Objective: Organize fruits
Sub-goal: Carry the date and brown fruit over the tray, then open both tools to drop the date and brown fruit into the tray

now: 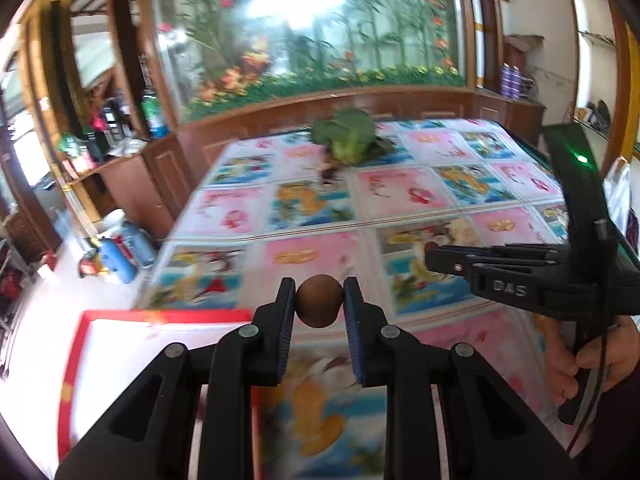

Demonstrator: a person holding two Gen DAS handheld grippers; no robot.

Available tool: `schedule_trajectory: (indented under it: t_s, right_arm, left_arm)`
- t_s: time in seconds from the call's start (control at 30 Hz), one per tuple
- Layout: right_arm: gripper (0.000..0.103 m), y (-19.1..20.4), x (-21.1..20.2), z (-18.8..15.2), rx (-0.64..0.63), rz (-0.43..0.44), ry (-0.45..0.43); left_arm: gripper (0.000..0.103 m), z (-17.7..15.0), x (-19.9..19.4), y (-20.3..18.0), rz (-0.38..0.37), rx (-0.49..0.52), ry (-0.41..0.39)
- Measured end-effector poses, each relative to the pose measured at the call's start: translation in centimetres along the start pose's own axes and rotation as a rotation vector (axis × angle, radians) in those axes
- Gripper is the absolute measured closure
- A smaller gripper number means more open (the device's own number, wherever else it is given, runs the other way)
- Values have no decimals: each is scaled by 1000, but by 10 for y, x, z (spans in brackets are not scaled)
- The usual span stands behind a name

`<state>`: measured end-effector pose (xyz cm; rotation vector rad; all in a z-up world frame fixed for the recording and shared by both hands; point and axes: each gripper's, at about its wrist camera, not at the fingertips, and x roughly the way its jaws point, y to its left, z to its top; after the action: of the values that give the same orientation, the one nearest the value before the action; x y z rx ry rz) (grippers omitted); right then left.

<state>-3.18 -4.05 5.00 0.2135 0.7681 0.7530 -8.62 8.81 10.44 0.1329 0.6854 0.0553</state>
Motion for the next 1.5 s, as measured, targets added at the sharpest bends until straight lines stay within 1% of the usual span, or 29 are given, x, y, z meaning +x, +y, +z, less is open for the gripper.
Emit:
schedule_trajectory:
  t_s: [0.03,0.13,0.2,0.43,0.57,0.7,0.93,1.5]
  right_arm:
    - [89,11,1,-3,-14,8,-4]
    - [89,42,10,-10,-23,68,-3]
    - [89,56,17,-14,-32,94,3]
    - [89,97,36,-30,-103,120,64]
    - [89,111,42,-36,-141,123,85]
    - [89,121,46,-43,-165,128,100]
    - [89,136,50,-58,-212,112,112]
    - [88,146,67,-79,-246,108,165]
  left_arm:
    - [77,-4,-6,6,12,-4,-8]
    - [77,-19,-18,30,48,-27,-14]
    - [77,-29,-23,44,57,-53,-13]
    - [77,-61,-36,83,90,-115,4]
    - [77,-75,-40,99,97,-147,11]
    - [77,-84,-43,110,104,-171,13]
    - [77,-98,-45,119,112,-189,25]
    - [77,-120,-31,132,149,-211,82]
